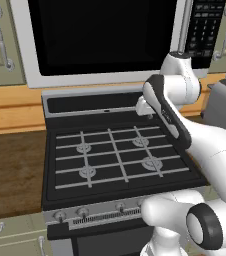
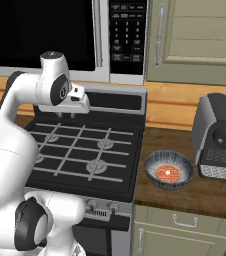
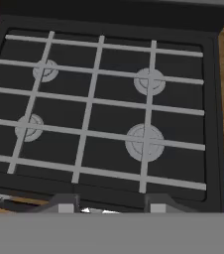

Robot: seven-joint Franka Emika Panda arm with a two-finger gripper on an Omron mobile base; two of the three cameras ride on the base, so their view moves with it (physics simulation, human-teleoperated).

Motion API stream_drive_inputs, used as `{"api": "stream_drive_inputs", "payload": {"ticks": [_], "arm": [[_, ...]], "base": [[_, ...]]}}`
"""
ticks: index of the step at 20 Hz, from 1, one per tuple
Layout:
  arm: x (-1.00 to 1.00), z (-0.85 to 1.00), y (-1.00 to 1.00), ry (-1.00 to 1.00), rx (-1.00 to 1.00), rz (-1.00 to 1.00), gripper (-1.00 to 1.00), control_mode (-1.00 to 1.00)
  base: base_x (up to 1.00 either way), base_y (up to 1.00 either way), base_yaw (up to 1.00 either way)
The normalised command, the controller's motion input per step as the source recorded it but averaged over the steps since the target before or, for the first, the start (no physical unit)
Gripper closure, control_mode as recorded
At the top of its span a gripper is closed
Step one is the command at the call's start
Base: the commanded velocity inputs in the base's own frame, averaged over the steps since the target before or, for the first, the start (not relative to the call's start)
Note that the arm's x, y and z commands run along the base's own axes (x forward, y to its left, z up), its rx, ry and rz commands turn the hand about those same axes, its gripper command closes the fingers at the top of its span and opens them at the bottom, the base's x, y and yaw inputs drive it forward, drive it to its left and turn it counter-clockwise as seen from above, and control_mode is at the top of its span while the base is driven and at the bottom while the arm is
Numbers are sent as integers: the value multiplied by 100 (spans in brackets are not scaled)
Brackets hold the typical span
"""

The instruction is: Open the microwave, place the bowl with waffle inside the microwave, then close the microwave door and turn it on.

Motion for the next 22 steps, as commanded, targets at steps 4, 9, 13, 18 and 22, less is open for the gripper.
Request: {"api": "stream_drive_inputs", "payload": {"ticks": [4, 9, 13, 18, 22], "arm": [[-9, 16, 0, -6, 4, 0, -100, -100], [-13, 67, -16, -15, 9, 0, -100, -100], [-1, 57, -25, -4, 0, -11, -100, -100], [0, 50, -35, -11, 0, -20, -100, -100], [0, 65, -19, -19, 1, -18, -100, -100]], "base": [[0, 0, 0], [0, 0, 0], [0, 0, 0], [0, 0, 0], [0, 0, 0]]}}
